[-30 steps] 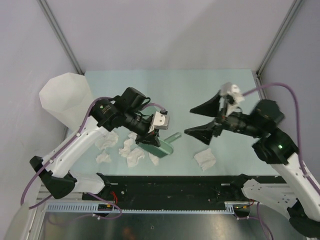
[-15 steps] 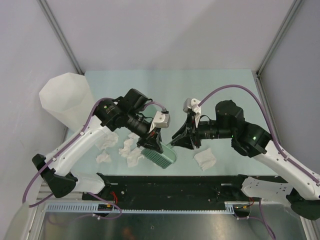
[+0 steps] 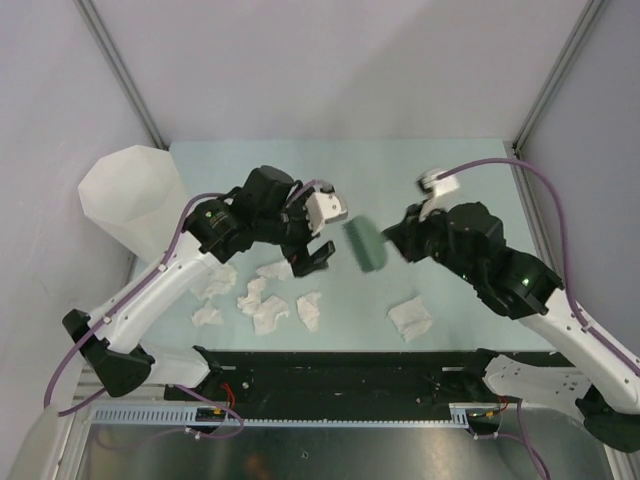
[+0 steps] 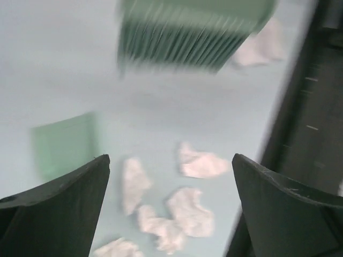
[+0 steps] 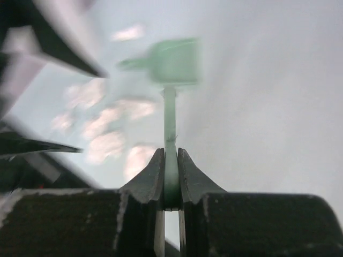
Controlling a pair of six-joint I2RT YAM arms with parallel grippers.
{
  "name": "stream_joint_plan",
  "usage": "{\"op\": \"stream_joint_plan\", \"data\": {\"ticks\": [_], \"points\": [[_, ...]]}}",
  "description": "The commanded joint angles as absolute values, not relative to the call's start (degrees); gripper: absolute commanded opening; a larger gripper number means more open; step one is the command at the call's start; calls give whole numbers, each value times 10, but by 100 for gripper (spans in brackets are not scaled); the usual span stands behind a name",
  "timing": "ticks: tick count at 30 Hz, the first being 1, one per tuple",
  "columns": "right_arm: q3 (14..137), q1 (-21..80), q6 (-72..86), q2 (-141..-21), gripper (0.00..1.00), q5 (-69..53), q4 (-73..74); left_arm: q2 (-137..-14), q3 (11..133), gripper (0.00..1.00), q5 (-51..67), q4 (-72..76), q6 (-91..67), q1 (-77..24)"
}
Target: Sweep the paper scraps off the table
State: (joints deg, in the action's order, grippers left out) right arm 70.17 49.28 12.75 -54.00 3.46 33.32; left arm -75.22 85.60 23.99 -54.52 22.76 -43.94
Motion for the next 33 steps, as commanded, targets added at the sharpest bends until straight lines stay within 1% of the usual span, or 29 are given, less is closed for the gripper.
{"op": "stream_joint_plan", "data": {"ticks": [1, 2, 4, 6, 7, 10, 12, 13, 16, 21, 24, 28, 33], "points": [[667, 440, 210, -487, 0, 344, 356, -762, 882, 100, -53, -452, 226, -432], [660, 436, 205, -479, 0, 337, 336, -768, 877, 100, -71, -456, 245, -425], [656, 428, 200, -475, 0, 338, 337, -777, 840, 100, -64, -471, 298, -394], [655, 425, 198, -476, 0, 337, 348, -801, 806, 100, -56, -475, 319, -365], [654, 423, 193, -477, 0, 332, 355, -813, 798, 100, -48, -476, 329, -331], [645, 414, 187, -483, 0, 314, 359, -855, 782, 100, -5, -475, 359, -271], [639, 411, 183, -485, 0, 297, 351, -889, 784, 100, 33, -475, 387, -251], [636, 410, 183, -485, 0, 284, 343, -902, 786, 98, 37, -473, 395, -236], [627, 410, 182, -485, 0, 270, 330, -958, 804, 93, 46, -470, 409, -212], [619, 408, 179, -483, 0, 263, 326, -1020, 803, 94, 33, -468, 434, -201], [615, 406, 174, -480, 0, 256, 325, -1062, 821, 93, 4, -463, 433, -190], [609, 405, 170, -478, 0, 240, 320, -1115, 871, 82, -22, -461, 429, -170], [602, 404, 167, -482, 0, 231, 318, -1144, 884, 80, -5, -460, 434, -169]]}}
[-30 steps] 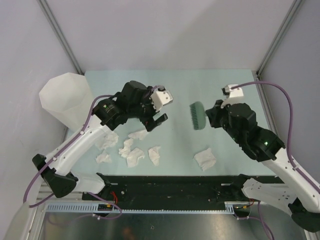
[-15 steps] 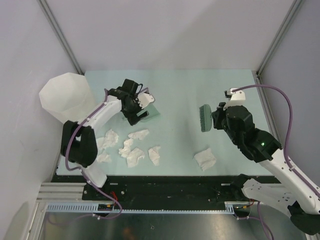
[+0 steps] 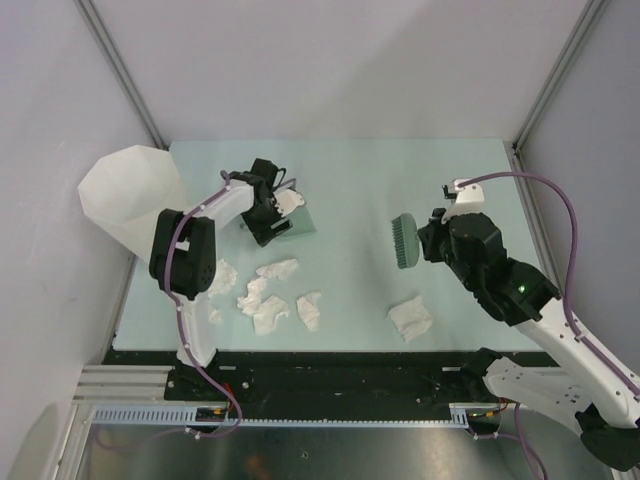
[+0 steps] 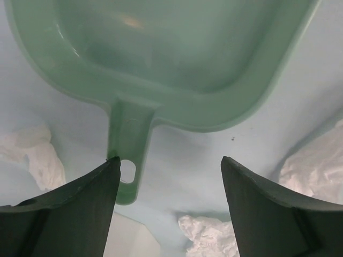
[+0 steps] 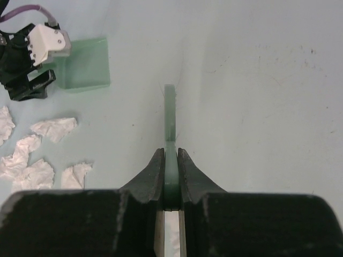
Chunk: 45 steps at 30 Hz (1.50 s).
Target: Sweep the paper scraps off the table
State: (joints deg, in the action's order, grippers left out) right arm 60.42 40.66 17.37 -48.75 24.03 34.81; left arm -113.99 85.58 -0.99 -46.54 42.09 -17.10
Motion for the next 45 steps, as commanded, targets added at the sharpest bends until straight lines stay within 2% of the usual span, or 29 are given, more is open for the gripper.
{"op": "stream_joint_plan", "data": {"ticks": [1, 5, 10, 14, 18, 21, 24, 29, 33, 34, 37, 38, 40, 42, 43, 44, 45], "points": [[600, 404, 166, -483, 0, 229, 316, -1147, 883, 79, -4, -461, 435, -168], [598, 403, 160, -490, 0, 219, 310, -1148, 883, 78, 10, -461, 433, -167], [598, 403, 156, -501, 0, 210, 301, -1054, 873, 78, 87, -475, 440, -177], [597, 403, 150, -513, 0, 203, 295, -1000, 875, 85, 138, -479, 457, -171], [597, 403, 148, -522, 0, 199, 286, -1041, 912, 93, 101, -480, 463, -142], [595, 403, 149, -525, 0, 197, 287, -1088, 932, 95, 75, -484, 476, -126], [594, 402, 150, -523, 0, 199, 294, -1129, 944, 96, 46, -489, 481, -116], [594, 403, 152, -518, 0, 203, 302, -1136, 918, 96, 83, -497, 498, -114], [594, 403, 153, -517, 0, 204, 300, -1172, 929, 95, 68, -498, 488, -114], [594, 402, 153, -517, 0, 203, 299, -1182, 941, 93, 63, -497, 478, -114], [594, 403, 156, -517, 0, 199, 297, -1196, 953, 72, 64, -499, 469, -113], [594, 403, 157, -515, 0, 197, 298, -1195, 950, 61, 67, -499, 471, -114], [594, 403, 158, -512, 0, 198, 299, -1185, 934, 51, 73, -501, 482, -114], [594, 403, 159, -506, 0, 200, 301, -1176, 922, 25, 66, -502, 490, -114], [594, 403, 159, -505, 0, 200, 301, -1166, 916, 6, 61, -502, 483, -114], [594, 402, 161, -504, 0, 199, 298, -1160, 917, 0, 60, -502, 474, -114], [594, 403, 161, -502, 0, 197, 296, -1151, 918, 0, 64, -502, 463, -114]]}}
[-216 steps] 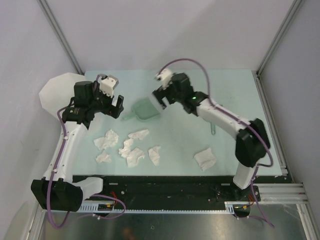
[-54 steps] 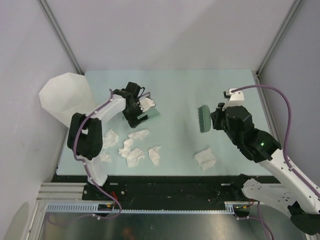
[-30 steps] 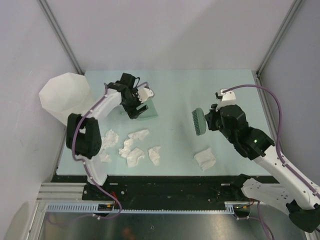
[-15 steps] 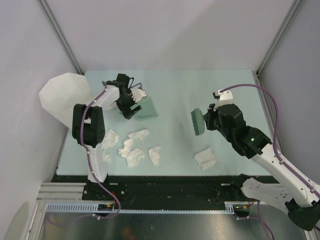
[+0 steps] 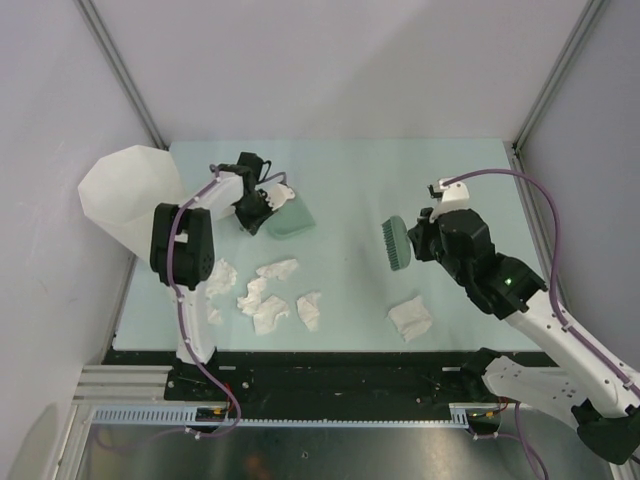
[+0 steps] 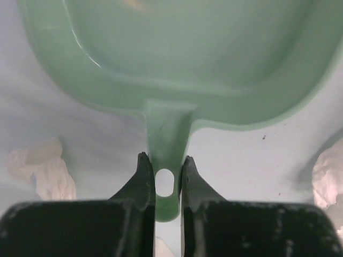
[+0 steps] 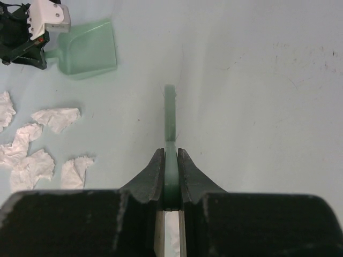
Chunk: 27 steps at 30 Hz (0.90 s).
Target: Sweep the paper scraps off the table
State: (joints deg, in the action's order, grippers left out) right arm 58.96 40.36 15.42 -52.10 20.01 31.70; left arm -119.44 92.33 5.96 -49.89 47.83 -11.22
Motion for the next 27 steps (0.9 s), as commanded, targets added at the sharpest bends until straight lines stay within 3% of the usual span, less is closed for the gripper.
{"op": "stream_joint_plan", "data": {"ticks": [1, 6, 12, 19, 23, 27], "points": [[594, 403, 163, -502, 0, 193, 291, -1124, 920, 0, 69, -501, 439, -114], [594, 411, 176, -532, 0, 164, 215, -1020, 950, 0, 88, -500, 325, -117], [594, 396, 244, -648, 0, 76, -77, -842, 990, 0, 70, -500, 223, -120], [626, 392, 490, -900, 0, 90, -435, -702, 999, 0, 1, -500, 205, -122], [807, 413, 634, -1139, 0, 22, -497, -652, 984, 0, -50, -500, 218, -124], [1032, 444, 690, -1316, 0, 6, -414, -614, 951, 0, -60, -500, 226, -124]]}}
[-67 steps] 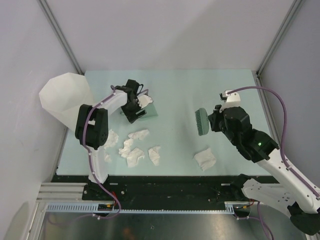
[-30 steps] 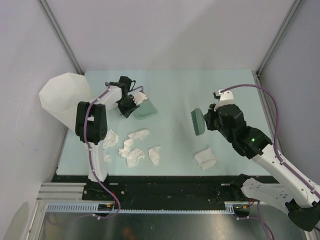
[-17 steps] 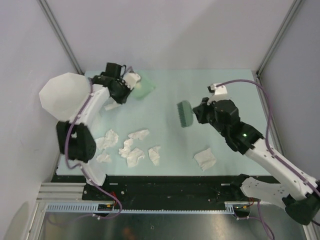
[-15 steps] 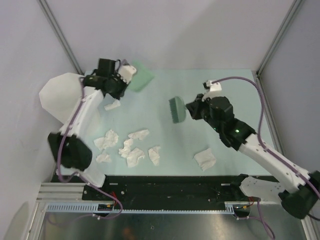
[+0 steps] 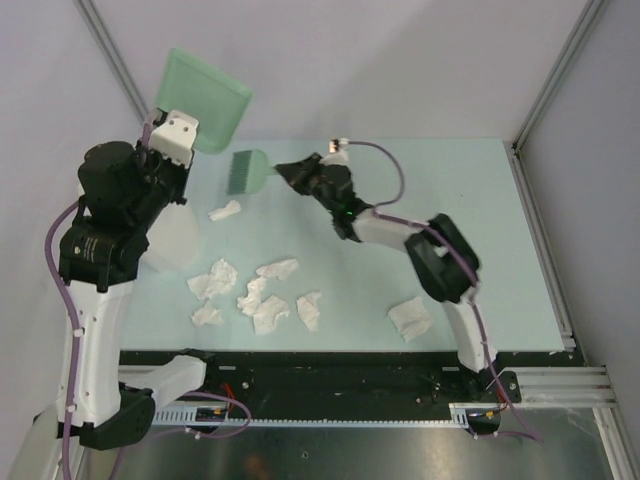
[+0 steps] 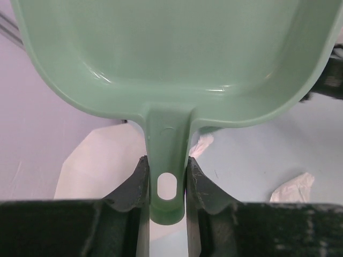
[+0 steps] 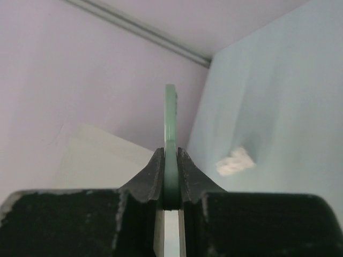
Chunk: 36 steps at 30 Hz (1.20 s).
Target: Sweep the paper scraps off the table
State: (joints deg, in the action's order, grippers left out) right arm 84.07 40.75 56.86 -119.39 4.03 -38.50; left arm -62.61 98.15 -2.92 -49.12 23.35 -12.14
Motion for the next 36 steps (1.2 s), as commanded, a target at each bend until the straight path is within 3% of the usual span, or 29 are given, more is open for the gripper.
{"op": "stream_joint_plan", "data": {"ticks": [1, 3, 7, 14, 22, 27, 31, 36], "points": [[1078, 448, 692, -1352, 0, 5, -391, -602, 946, 0, -58, -500, 225, -124], [1212, 461, 707, -1439, 0, 7, -294, -592, 932, 0, -56, -500, 229, -124], [1341, 477, 715, -1521, 0, 66, -164, -573, 919, 0, -55, -500, 237, -124], [1357, 479, 743, -1553, 0, 99, -7, -555, 904, 0, -56, -500, 250, -124], [946, 451, 694, -1295, 0, 169, -113, -546, 904, 0, -56, -501, 255, -124], [735, 408, 636, -1111, 0, 114, -94, -543, 900, 0, -61, -500, 263, -124], [650, 377, 587, -989, 0, 98, -79, -535, 895, 0, -70, -500, 263, -124], [665, 419, 503, -915, 0, 60, -139, -532, 905, 0, -60, -500, 253, -124]]}}
